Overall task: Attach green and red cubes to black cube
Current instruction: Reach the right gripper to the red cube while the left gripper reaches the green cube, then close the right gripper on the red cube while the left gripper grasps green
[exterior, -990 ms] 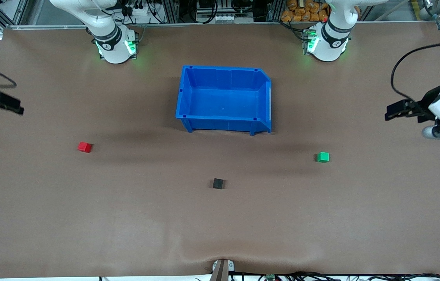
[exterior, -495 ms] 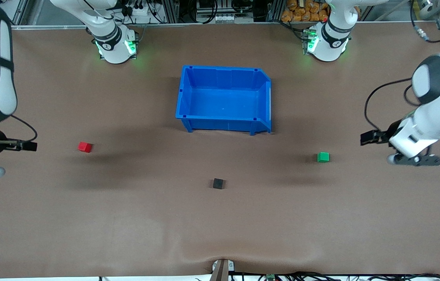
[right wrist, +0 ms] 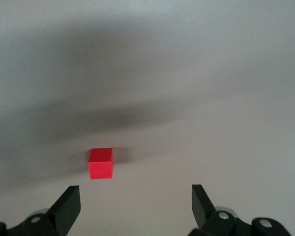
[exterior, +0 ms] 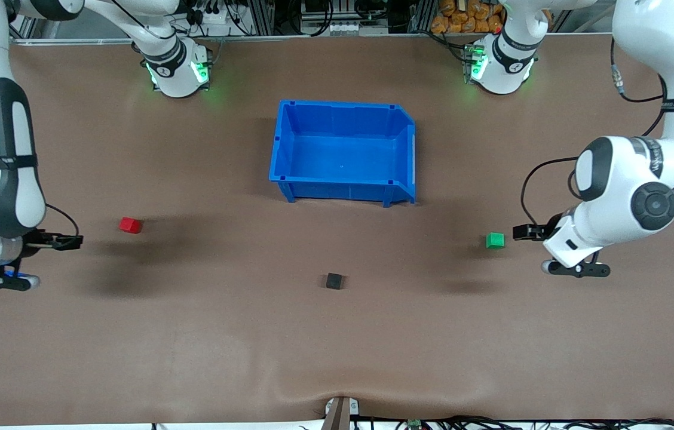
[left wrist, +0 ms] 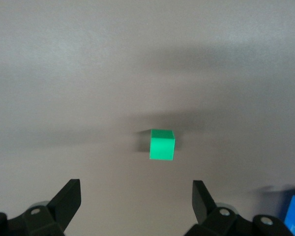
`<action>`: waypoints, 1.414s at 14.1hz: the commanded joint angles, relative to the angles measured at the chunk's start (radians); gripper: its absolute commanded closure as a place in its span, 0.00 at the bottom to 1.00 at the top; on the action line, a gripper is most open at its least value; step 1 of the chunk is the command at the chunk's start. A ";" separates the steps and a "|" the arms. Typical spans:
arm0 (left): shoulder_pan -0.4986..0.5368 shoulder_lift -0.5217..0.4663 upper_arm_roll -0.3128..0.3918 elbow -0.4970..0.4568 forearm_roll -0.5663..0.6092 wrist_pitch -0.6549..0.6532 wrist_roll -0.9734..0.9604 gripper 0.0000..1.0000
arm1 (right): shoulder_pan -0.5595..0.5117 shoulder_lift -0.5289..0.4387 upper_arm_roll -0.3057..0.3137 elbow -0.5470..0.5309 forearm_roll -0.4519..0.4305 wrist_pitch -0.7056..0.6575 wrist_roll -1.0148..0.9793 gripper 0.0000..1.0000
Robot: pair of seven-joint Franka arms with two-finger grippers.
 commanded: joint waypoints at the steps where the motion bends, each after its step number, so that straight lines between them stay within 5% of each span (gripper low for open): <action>1: 0.000 -0.009 0.001 -0.093 -0.012 0.130 -0.015 0.00 | 0.011 -0.009 0.013 -0.038 0.039 0.025 0.082 0.00; 7: -0.047 0.097 -0.005 -0.185 -0.012 0.372 -0.083 0.00 | 0.045 -0.015 0.013 -0.256 0.042 0.301 0.126 0.00; 10: -0.051 0.135 -0.005 -0.200 -0.012 0.440 -0.083 0.00 | 0.051 -0.012 0.011 -0.282 0.042 0.290 0.127 0.03; 12: -0.055 0.149 -0.004 -0.202 -0.006 0.445 -0.077 0.00 | 0.059 -0.011 0.011 -0.299 0.044 0.272 0.132 0.24; 16: -0.054 0.149 -0.004 -0.205 -0.004 0.445 -0.067 0.00 | 0.077 0.002 0.010 -0.325 0.045 0.281 0.173 0.22; 18: -0.052 0.145 -0.005 -0.219 -0.006 0.440 -0.083 0.73 | 0.084 0.011 0.010 -0.340 0.045 0.295 0.195 0.22; 19: -0.052 0.142 -0.005 -0.223 -0.006 0.437 -0.084 1.00 | 0.090 0.012 0.010 -0.357 0.045 0.322 0.202 0.24; 20: -0.051 0.140 -0.005 -0.227 -0.006 0.437 -0.084 1.00 | 0.090 0.011 0.010 -0.367 0.045 0.333 0.201 0.36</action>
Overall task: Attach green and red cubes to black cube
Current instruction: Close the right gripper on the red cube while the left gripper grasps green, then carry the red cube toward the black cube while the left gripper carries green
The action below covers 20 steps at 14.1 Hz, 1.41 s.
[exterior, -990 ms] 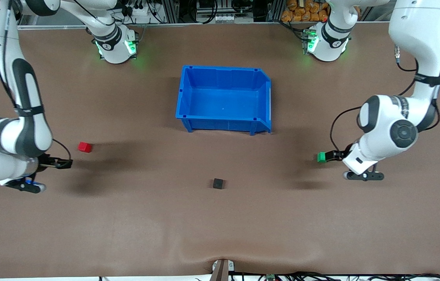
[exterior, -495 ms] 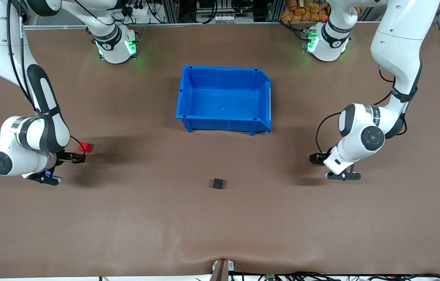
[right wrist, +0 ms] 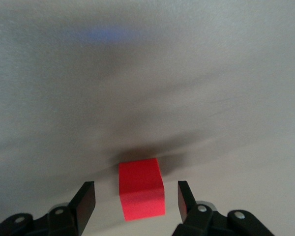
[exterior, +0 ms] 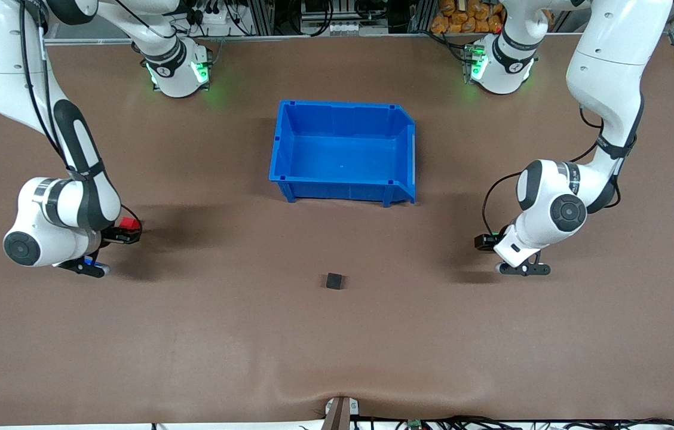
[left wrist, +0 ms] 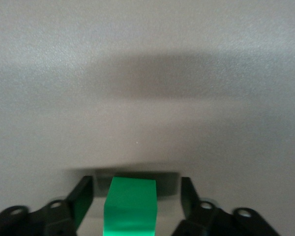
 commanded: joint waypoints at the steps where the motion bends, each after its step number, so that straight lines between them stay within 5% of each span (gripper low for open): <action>1: -0.005 -0.021 0.003 -0.027 -0.006 0.006 -0.013 1.00 | 0.008 -0.005 -0.003 -0.032 0.013 0.031 0.020 0.62; 3: -0.005 -0.024 0.003 -0.027 -0.006 0.003 -0.017 1.00 | 0.008 -0.005 -0.003 -0.025 0.012 0.036 0.020 0.97; 4: -0.005 -0.024 0.003 -0.026 -0.006 0.003 -0.039 1.00 | 0.006 -0.005 -0.003 -0.009 0.012 0.033 0.022 1.00; 7: -0.005 -0.030 0.003 -0.017 -0.006 0.003 -0.092 1.00 | 0.044 -0.012 0.000 0.058 0.013 -0.005 0.177 1.00; 9: -0.002 -0.044 0.003 -0.011 -0.010 0.003 -0.149 1.00 | 0.133 -0.006 0.014 0.179 0.021 -0.143 0.489 1.00; 13: -0.006 -0.056 0.002 0.032 -0.012 0.001 -0.354 1.00 | 0.213 0.064 0.083 0.363 0.134 -0.157 0.973 1.00; 17: -0.015 -0.077 -0.006 0.077 -0.012 -0.019 -0.626 1.00 | 0.262 0.145 0.111 0.396 0.343 0.098 1.216 1.00; 20: -0.017 -0.091 -0.009 0.181 -0.012 -0.182 -0.796 1.00 | 0.332 0.210 0.111 0.400 0.349 0.278 1.377 1.00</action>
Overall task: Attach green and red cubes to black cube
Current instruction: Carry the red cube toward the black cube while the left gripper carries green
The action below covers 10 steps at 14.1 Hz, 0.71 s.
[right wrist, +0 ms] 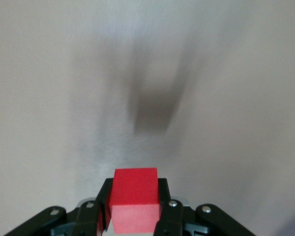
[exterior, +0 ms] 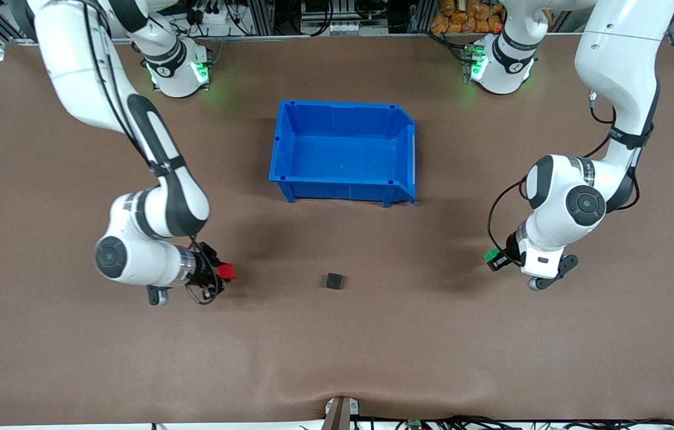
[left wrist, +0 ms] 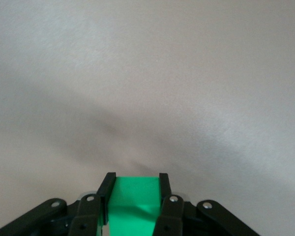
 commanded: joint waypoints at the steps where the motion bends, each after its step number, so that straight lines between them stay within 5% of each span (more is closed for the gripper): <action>1: -0.012 -0.013 0.005 0.113 -0.012 -0.147 -0.192 1.00 | 0.071 0.076 -0.004 0.046 0.022 0.142 0.163 1.00; 10: -0.139 0.157 0.007 0.391 -0.007 -0.160 -0.802 1.00 | 0.198 0.159 0.004 0.085 0.022 0.346 0.407 1.00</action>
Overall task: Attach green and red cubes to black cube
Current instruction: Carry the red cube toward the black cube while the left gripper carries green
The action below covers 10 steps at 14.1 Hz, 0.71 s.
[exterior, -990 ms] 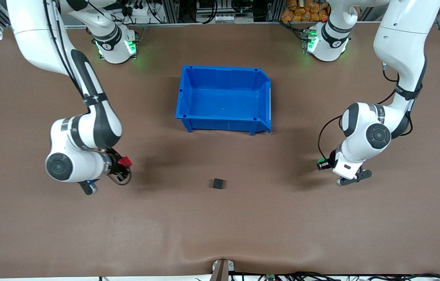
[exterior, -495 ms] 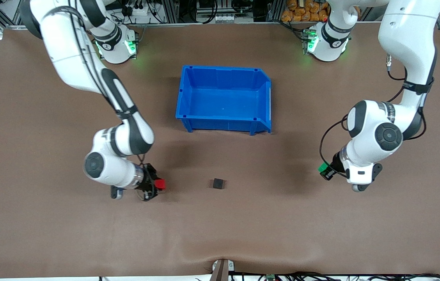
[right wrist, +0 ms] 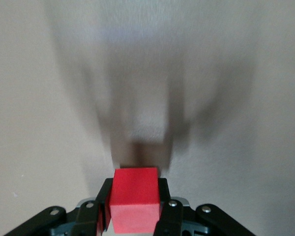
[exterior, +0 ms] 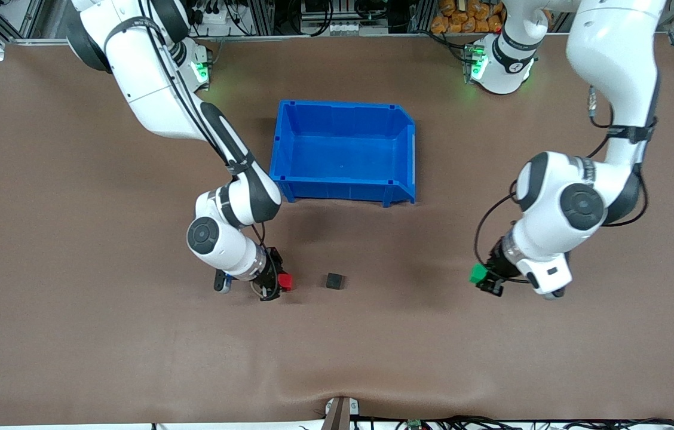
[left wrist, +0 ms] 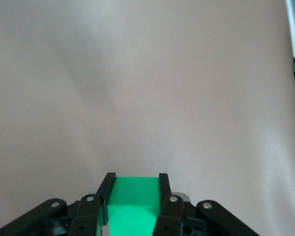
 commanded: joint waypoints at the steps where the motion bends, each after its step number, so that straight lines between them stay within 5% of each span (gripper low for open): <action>1: -0.035 0.124 0.010 0.140 -0.009 -0.018 -0.142 1.00 | 0.016 0.053 0.012 0.057 0.017 0.068 0.052 1.00; 10: -0.097 0.250 0.013 0.293 -0.010 0.019 -0.381 1.00 | 0.085 0.108 0.035 0.132 0.015 0.070 0.174 1.00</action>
